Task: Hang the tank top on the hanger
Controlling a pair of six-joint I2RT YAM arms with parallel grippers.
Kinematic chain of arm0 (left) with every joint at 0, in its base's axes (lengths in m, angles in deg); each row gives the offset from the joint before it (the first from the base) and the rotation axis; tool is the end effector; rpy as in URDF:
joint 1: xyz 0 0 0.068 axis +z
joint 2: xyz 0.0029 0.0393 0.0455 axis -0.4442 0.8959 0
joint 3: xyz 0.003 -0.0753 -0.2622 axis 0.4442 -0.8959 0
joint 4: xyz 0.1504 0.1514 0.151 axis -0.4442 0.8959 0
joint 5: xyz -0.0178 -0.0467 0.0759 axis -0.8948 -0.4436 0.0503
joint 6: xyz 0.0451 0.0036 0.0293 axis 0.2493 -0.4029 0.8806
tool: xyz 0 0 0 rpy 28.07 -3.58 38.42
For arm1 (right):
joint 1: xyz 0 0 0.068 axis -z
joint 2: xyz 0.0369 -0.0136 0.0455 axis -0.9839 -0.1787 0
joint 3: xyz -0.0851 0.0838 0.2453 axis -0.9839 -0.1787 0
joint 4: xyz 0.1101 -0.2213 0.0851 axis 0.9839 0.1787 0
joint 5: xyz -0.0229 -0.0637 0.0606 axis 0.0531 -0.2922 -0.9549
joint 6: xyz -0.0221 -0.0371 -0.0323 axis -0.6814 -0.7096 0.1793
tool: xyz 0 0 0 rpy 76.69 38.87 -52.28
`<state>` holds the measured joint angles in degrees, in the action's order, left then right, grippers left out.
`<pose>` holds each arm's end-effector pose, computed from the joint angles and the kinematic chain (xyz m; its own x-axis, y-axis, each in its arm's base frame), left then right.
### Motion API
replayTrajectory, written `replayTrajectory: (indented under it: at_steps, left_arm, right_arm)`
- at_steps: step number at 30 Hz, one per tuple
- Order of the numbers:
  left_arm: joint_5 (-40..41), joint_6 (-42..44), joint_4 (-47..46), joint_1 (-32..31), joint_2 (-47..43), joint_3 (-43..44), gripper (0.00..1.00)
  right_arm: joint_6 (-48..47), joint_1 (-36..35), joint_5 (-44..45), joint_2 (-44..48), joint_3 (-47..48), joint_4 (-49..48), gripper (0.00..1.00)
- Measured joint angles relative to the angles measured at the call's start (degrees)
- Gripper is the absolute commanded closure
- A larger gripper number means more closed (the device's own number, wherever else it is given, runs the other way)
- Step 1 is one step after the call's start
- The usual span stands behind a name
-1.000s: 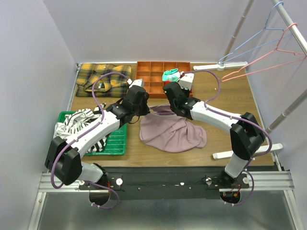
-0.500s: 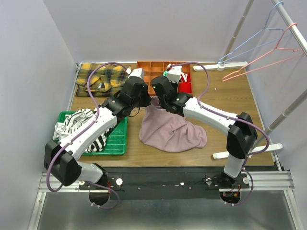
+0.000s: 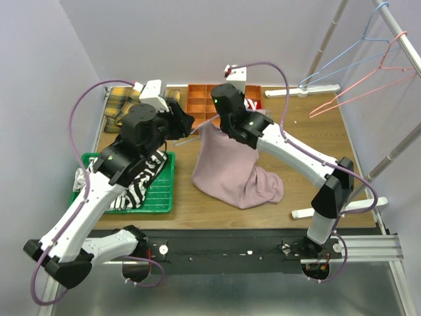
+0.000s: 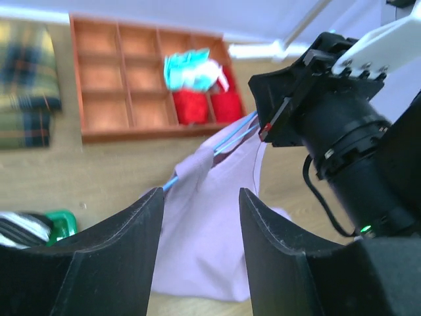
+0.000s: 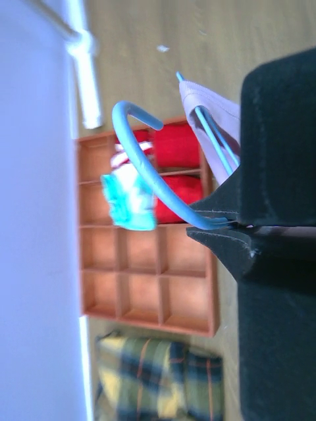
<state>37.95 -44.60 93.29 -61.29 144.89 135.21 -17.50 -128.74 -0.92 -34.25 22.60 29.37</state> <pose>0.1870 -0.1231 0.4308 -0.4130 -0.3294 -0.8490 0.2534 0.8539 -0.4546 0.2931 0.2948 0.3680 -0.2474 0.0203 -0.9687 0.0924 0.9957 -0.0028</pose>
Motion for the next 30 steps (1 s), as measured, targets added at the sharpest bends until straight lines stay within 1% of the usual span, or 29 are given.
replayTrajectory:
  at_steps: [4, 6, 10, 13, 14, 16, 18, 20, 23, 25, 28, 30]
  left_arm:
    - [-0.02, 3.17, -1.66, 0.39, -2.40, 3.39, 0.42]
    - [-0.04, 4.81, -3.13, 0.46, -2.62, 5.81, 0.42]
    - [-0.59, 7.67, -5.64, 0.46, -2.05, 10.56, 0.42]
    - [-1.49, 9.73, -7.48, 0.46, -1.27, 14.10, 0.41]
    - [-1.73, 10.10, -7.82, 0.46, -1.14, 14.75, 0.41]
    - [-2.32, 11.39, -9.22, 0.46, -0.98, 16.11, 0.39]
    - [-3.32, 12.70, -10.23, 0.46, -1.01, 17.00, 0.39]
    - [-4.59, 13.90, -10.40, 0.46, -0.92, 17.97, 0.40]
    - [-7.72, 16.55, -8.57, 0.48, 0.33, 20.52, 0.40]
    - [-10.01, 17.92, -6.97, 0.48, 0.83, 20.55, 0.41]
    - [-13.99, 19.58, -4.13, 0.48, 1.40, 18.18, 0.42]
    - [-15.87, 20.22, -2.43, 0.48, 2.21, 16.39, 0.42]
  right_arm:
    - [-9.16, 0.00, -2.25, 0.02, 12.24, 2.01, 0.99]
    - [-12.79, -0.07, -3.72, 0.02, 17.90, 3.06, 0.99]
    - [-22.60, -1.22, -6.05, -0.02, 32.41, 5.27, 0.99]
    - [-29.62, -3.76, -5.70, 0.31, 38.12, 4.20, 0.99]
    - [-31.28, -4.87, -5.62, 0.52, 38.58, 3.74, 0.99]
    - [-35.23, -7.82, -4.85, 1.27, 38.18, 2.16, 0.99]
    - [-37.11, -9.92, -4.70, 2.14, 35.85, 1.29, 0.99]
    - [-37.88, -11.21, -4.61, 4.48, 29.68, -0.24, 0.99]
    - [-38.62, -11.45, -3.21, 9.03, 15.23, -4.66, 0.99]
    - [-38.84, -11.23, -2.43, 10.38, 9.25, -6.03, 0.99]
    - [-38.53, -10.86, -2.25, 10.40, 5.55, -6.84, 0.99]
    - [-38.42, -10.84, -2.25, 10.40, 5.40, -7.34, 0.99]
